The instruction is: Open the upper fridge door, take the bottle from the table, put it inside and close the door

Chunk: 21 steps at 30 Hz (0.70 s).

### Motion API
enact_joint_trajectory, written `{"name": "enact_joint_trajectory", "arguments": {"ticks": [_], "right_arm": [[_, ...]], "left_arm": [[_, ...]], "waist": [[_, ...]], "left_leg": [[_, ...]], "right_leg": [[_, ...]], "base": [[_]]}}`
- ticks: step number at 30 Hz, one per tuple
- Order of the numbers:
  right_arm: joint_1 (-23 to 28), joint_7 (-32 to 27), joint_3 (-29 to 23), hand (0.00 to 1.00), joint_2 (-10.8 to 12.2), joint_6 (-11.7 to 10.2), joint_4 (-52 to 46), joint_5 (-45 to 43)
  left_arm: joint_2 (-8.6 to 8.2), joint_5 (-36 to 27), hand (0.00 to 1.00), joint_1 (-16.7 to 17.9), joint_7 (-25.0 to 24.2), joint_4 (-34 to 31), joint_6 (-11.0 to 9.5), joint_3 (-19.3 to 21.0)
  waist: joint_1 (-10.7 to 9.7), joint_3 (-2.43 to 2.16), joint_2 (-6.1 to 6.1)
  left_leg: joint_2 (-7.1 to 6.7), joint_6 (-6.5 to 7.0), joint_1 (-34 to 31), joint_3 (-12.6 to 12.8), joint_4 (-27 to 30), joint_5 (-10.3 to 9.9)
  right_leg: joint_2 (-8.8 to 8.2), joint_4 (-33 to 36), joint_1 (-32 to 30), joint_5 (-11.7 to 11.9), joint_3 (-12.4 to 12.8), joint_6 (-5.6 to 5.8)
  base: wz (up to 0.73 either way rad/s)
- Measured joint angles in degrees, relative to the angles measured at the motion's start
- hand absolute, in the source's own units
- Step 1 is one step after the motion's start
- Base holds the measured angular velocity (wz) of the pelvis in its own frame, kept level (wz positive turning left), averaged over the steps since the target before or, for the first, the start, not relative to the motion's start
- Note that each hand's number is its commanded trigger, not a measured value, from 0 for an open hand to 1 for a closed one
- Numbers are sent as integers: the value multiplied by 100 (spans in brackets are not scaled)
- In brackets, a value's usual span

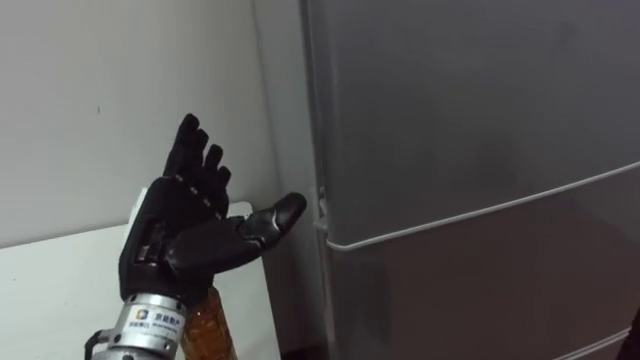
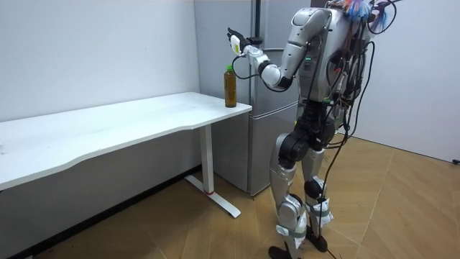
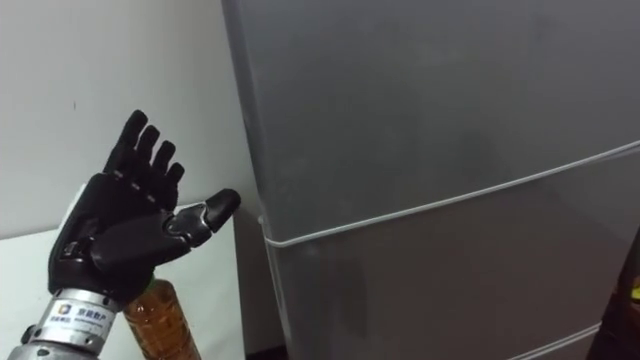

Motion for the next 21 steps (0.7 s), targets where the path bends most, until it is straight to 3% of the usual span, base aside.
{"name": "enact_joint_trajectory", "arguments": {"ticks": [5, 11, 17, 21], "right_arm": [[-22, 6, 14, 0, -1, 0, 22, -16], [-26, 5, 26, 0, -4, 0, 25, 3], [-48, 65, 36, 0, -44, -4, 95, 99], [-131, 132, 118, 0, -157, -5, 232, 182]], "left_arm": [[0, -14, 0, 0, -373, -2, 25, -3], [0, -44, 0, 0, -474, -107, 35, -37], [58, -150, 0, 2, -611, -735, 74, -156], [112, -317, 0, 2, -747, -993, 72, -163]], "waist": [[8, 4, -6], [6, 4, 8], [40, -11, 52], [39, -2, 149]], "left_leg": [[0, 0, 2, 1, 0, 0], [0, 0, -21, 0, 5, 0], [-2, 0, -28, -8, -7, 0], [-6, 0, 1, -8, -24, 0]], "right_leg": [[0, -29, 6, 0, -7, 0], [0, -36, 5, 0, -24, 0], [2, -41, 1, 1, -27, 0], [1, -39, 19, 1, -35, 1]], "base": [[0], [0], [0], [0]]}}
